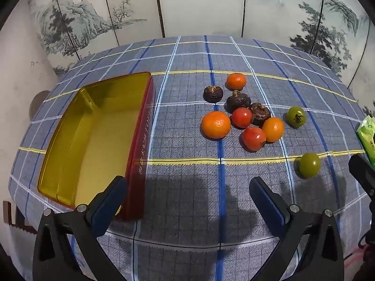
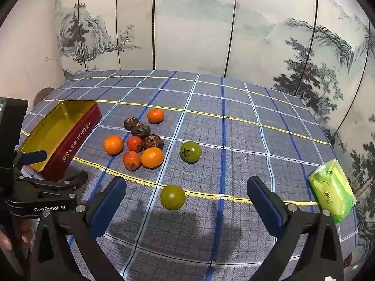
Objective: Organize fruits
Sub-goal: 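Move right gripper toward large green tomato while left gripper approaches the fruit cluster, then close right gripper around the large green tomato, then grasp the large orange mandarin with the left gripper, then carry the mandarin over the gold tin tray and open left gripper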
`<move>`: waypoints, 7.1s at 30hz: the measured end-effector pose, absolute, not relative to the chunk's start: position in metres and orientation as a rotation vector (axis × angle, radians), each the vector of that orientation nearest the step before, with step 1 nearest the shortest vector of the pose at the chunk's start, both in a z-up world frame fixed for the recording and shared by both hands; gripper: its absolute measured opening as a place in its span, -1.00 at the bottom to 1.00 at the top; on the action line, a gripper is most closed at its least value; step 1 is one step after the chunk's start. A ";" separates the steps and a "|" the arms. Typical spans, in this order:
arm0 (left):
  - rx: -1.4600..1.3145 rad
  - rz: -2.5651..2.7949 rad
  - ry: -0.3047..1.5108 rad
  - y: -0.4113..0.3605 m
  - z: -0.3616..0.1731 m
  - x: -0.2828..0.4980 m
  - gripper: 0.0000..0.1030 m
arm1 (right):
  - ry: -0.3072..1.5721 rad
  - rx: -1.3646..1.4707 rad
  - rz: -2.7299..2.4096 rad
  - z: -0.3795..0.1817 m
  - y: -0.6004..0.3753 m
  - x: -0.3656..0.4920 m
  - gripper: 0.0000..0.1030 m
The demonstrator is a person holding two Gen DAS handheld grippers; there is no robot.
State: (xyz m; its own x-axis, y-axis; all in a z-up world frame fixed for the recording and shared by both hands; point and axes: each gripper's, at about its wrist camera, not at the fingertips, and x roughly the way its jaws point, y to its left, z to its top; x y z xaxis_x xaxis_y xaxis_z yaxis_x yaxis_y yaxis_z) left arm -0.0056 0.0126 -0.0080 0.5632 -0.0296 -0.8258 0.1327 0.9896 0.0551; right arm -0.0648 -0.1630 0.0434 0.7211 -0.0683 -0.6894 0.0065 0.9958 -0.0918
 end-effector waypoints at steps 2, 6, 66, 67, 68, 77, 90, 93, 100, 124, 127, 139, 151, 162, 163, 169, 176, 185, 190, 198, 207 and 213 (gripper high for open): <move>0.123 -0.086 0.966 0.013 -0.008 -0.006 0.99 | 0.778 -0.081 -0.039 0.041 -0.166 -0.061 0.98; 0.126 -0.073 0.953 0.012 -0.007 -0.010 0.99 | 0.802 -0.079 -0.042 0.035 -0.168 -0.056 0.98; 0.111 -0.018 0.943 0.020 -0.013 -0.005 0.99 | 0.927 -0.049 0.069 0.006 -0.161 -0.046 0.38; 0.111 -0.019 0.943 0.020 -0.013 -0.005 0.99 | 0.928 -0.050 0.071 0.006 -0.161 -0.046 0.38; 0.112 -0.020 0.943 0.020 -0.013 -0.005 0.99 | 0.930 -0.053 0.070 0.005 -0.161 -0.046 0.38; 0.112 -0.049 0.941 0.018 -0.012 -0.003 0.99 | 0.951 -0.090 0.037 -0.002 -0.162 -0.042 0.40; 0.129 -0.061 0.939 0.015 -0.013 0.007 0.99 | 1.015 -0.087 0.033 -0.022 -0.165 -0.026 0.31; 0.134 -0.066 0.941 0.015 -0.013 0.013 0.99 | 1.030 -0.080 0.025 -0.026 -0.168 -0.019 0.21; 0.161 -0.096 0.951 0.006 -0.014 0.024 0.87 | 1.058 -0.031 0.056 -0.036 -0.170 -0.007 -0.05; 0.140 -0.248 1.046 -0.020 -0.026 0.073 0.18 | 1.048 0.007 -0.008 -0.043 -0.203 0.014 -0.36; 0.114 -0.257 1.085 -0.020 -0.034 0.084 0.08 | 1.043 0.016 -0.026 -0.042 -0.210 0.017 -0.36; 0.086 -0.269 1.147 -0.028 -0.051 0.108 -0.16 | 1.047 0.028 -0.031 -0.049 -0.216 0.020 -0.35; 0.121 -0.286 1.126 -0.029 -0.043 0.105 -0.22 | 1.047 0.009 -0.042 -0.047 -0.214 0.020 -0.34; 0.128 -0.235 1.005 0.013 0.011 0.103 -0.21 | 1.057 -0.007 -0.063 -0.048 -0.209 0.020 -0.33; 0.134 -0.225 0.995 0.018 0.014 0.104 -0.21 | 1.058 -0.006 -0.064 -0.048 -0.208 0.021 -0.33; 0.197 -0.085 0.967 0.072 0.015 0.115 -0.21 | 1.064 -0.006 -0.068 -0.048 -0.207 0.022 -0.33; 0.159 -0.022 1.037 0.118 -0.014 0.119 -0.21 | 1.073 -0.003 -0.077 -0.048 -0.207 0.024 -0.33; 0.093 -0.001 1.096 0.142 -0.040 0.123 -0.21 | 1.079 -0.001 -0.079 -0.048 -0.207 0.026 -0.33; 0.073 0.009 1.111 0.146 -0.047 0.127 -0.21 | 1.078 -0.001 -0.077 -0.049 -0.206 0.026 -0.33; 0.037 0.009 1.134 0.152 -0.052 0.129 -0.21 | 1.079 0.004 -0.079 -0.049 -0.206 0.026 -0.33; 0.026 0.009 1.139 0.152 -0.052 0.129 -0.19 | 1.077 0.006 -0.081 -0.049 -0.207 0.026 -0.33; 0.026 0.011 1.137 0.152 -0.052 0.128 -0.18 | 1.072 0.008 -0.085 -0.049 -0.207 0.025 -0.34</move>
State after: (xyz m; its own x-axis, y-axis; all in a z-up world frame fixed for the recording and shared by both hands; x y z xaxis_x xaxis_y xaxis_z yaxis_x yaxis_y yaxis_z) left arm 0.1283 0.1524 -0.0520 0.4206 0.0221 -0.9070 0.0046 0.9996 0.0265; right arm 0.0247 -0.2068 -0.0486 0.4757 -0.0652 -0.8772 0.0734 0.9967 -0.0343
